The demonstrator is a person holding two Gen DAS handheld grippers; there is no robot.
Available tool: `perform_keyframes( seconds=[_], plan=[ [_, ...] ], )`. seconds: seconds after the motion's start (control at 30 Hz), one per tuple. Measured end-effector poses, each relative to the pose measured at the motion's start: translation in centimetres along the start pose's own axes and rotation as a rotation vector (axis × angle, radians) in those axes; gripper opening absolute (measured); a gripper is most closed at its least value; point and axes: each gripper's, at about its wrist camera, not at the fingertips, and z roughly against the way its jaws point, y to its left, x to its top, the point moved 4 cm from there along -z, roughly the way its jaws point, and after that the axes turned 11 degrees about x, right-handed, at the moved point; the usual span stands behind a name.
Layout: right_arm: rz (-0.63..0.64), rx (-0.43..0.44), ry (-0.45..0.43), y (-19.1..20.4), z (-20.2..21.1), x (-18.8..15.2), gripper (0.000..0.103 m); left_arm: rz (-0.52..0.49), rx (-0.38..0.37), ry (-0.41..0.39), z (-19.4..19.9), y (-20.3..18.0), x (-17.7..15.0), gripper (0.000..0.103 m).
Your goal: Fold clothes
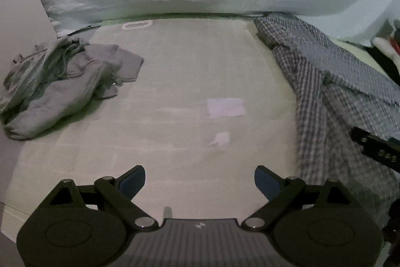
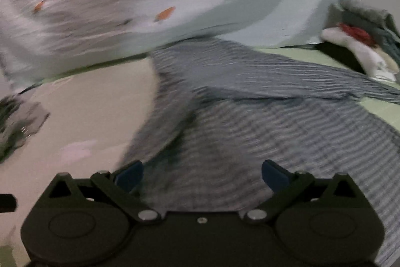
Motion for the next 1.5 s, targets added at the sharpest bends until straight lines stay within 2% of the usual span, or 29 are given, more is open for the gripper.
perform_keyframes(
  seconds=[0.17,0.23,0.27,0.3,0.33,0.47,0.6,0.73,0.87,1.1,1.23,1.3,1.37,1.47,1.5],
  plan=[
    [0.015,0.037,0.047,3.5,-0.9,-0.4,0.075,-0.026,-0.004,0.003,0.5,2.5,-1.1,0.094],
    [-0.008,0.065,0.085,4.1,-1.6,-0.8,0.053,-0.031,-0.004,0.002,0.5,3.3,-1.4,0.094],
    [-0.019,0.079,0.103,4.4,-1.9,-1.1,0.049,-0.032,0.0,0.001,0.5,3.6,-1.5,0.094],
    [-0.023,0.094,0.12,4.7,-2.2,-1.3,0.037,-0.03,0.005,-0.001,0.5,4.0,-1.6,0.094],
    [-0.013,0.103,0.133,5.0,-2.3,-1.6,0.02,-0.023,0.009,-0.002,0.5,4.3,-1.6,0.094],
    [0.051,0.13,0.146,5.7,-2.4,-1.6,0.006,0.028,0.016,0.002,0.5,5.3,-1.6,0.094],
    [0.039,0.168,0.116,4.4,-1.2,-0.8,0.004,0.067,0.0,0.009,0.1,5.0,-1.0,0.094],
    [0.02,0.178,0.079,1.9,0.9,0.3,0.003,0.059,-0.029,0.001,0.2,2.7,-0.2,0.094],
    [-0.014,0.177,0.046,-1.5,3.2,1.5,0.003,0.022,-0.086,-0.001,0.5,-1.7,0.6,0.094],
    [-0.061,0.139,0.04,-9.3,5.7,2.6,0.003,-0.079,-0.182,-0.001,1.5,-11.2,1.1,0.094],
    [-0.1,0.12,0.052,-13.2,5.5,2.8,0.004,-0.121,-0.191,0.011,2.0,-14.7,0.4,0.094],
    [-0.105,0.106,0.086,-14.6,4.7,2.3,0.004,-0.129,-0.181,0.018,2.3,-15.8,-0.1,0.094],
    [-0.107,0.096,0.131,-15.6,3.9,1.5,0.008,-0.129,-0.166,0.027,2.5,-16.6,-0.6,0.094],
    [-0.142,0.125,0.182,-16.6,3.6,0.1,0.029,-0.081,-0.131,0.039,2.2,-16.3,-0.4,0.094],
    [-0.156,0.145,0.192,-16.9,3.4,0.0,0.04,-0.06,-0.122,0.042,2.2,-16.2,-0.3,0.094]
  ],
)
